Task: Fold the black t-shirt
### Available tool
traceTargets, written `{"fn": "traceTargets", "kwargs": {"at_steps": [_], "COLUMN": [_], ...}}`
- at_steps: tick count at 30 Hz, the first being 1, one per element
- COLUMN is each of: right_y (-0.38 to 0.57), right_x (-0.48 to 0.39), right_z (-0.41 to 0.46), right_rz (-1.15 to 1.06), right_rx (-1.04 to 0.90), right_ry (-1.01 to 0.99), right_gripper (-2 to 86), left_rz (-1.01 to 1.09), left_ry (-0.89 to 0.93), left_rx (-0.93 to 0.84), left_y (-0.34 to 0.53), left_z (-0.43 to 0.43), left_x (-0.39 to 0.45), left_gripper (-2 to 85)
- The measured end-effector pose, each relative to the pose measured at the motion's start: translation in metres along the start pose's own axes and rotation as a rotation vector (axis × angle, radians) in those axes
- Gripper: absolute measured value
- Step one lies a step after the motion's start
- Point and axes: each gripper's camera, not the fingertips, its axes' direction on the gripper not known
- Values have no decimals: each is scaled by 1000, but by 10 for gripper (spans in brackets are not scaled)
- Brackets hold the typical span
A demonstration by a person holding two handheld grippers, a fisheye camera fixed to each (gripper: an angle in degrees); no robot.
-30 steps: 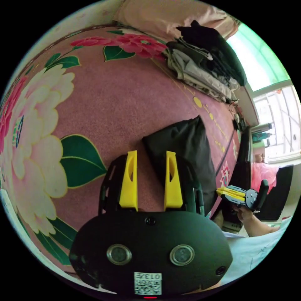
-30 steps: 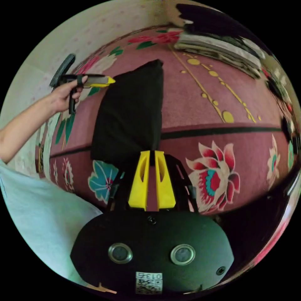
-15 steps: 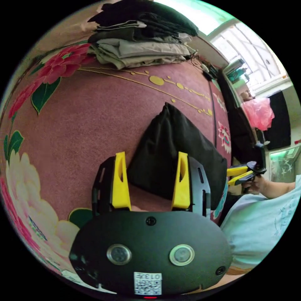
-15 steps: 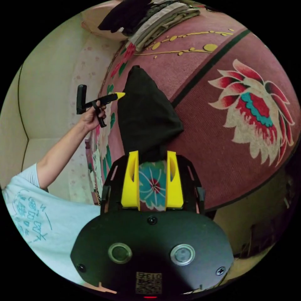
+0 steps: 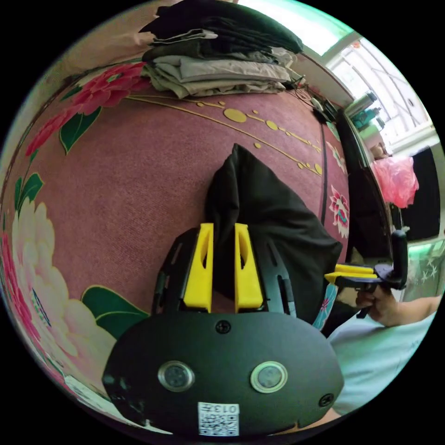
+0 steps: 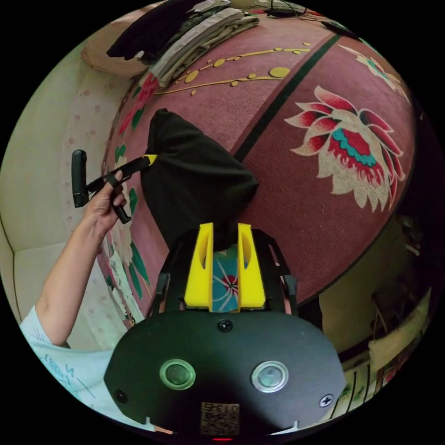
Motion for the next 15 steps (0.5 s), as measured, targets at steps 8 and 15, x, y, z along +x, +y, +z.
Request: {"fn": "traceTargets", "kwargs": {"at_steps": [8,15], "right_y": [-37,-76], "right_x": [-19,-50], "right_z": [-33,-148], "right_rz": [-164,-597], "right_rx": [-26,67], "right_ry": [-124,-133], "right_gripper": [22,19], "left_rz": [-69,-145], "left_ry": [-23,26], "left_rx": [37,344], "left_y": [17,48], "left_z": [-20,-95], "left_x": [33,76], "left_gripper": [58,57]}}
